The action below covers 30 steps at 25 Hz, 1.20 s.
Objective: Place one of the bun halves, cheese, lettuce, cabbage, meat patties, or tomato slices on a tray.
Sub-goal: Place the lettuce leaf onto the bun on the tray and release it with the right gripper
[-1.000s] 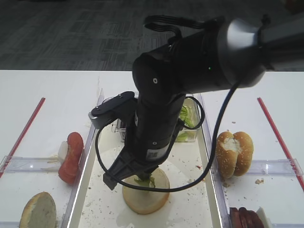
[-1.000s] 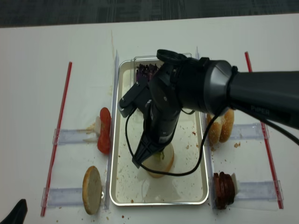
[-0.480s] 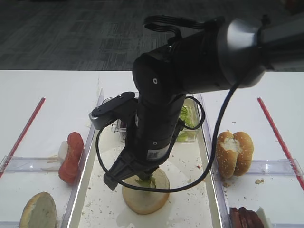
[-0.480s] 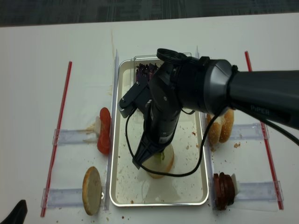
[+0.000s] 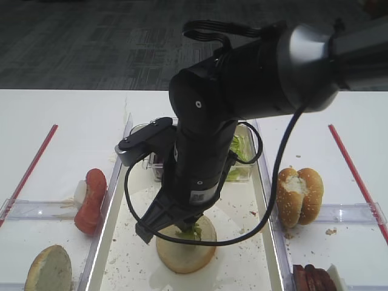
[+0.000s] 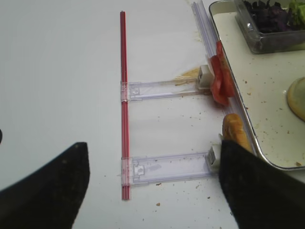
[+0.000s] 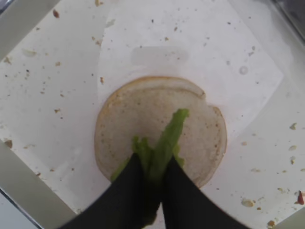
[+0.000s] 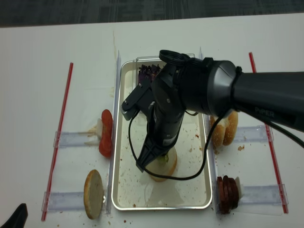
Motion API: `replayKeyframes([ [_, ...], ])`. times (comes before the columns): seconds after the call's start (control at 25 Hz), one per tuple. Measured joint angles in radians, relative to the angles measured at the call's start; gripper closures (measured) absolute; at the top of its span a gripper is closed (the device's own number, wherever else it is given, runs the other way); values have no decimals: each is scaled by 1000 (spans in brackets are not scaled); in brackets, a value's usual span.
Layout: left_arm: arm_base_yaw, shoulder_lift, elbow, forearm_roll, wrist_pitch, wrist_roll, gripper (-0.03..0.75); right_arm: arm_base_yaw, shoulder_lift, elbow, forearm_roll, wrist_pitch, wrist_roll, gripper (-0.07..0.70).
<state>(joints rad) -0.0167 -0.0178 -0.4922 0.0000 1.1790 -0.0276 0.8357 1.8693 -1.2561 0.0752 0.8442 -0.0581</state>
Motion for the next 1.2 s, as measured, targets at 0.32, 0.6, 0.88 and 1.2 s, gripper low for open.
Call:
replayKeyframes([
  [0.32,0,0,0,0,0,0,165,0,0,0,-4,0,1,414],
  [0.6,0,0,0,0,0,0,165,0,0,0,-4,4,1,409],
  [0.88,0,0,0,0,0,0,165,0,0,0,-4,-7,1,148],
  [1.2,0,0,0,0,0,0,165,0,0,0,-25,-16,1,101],
])
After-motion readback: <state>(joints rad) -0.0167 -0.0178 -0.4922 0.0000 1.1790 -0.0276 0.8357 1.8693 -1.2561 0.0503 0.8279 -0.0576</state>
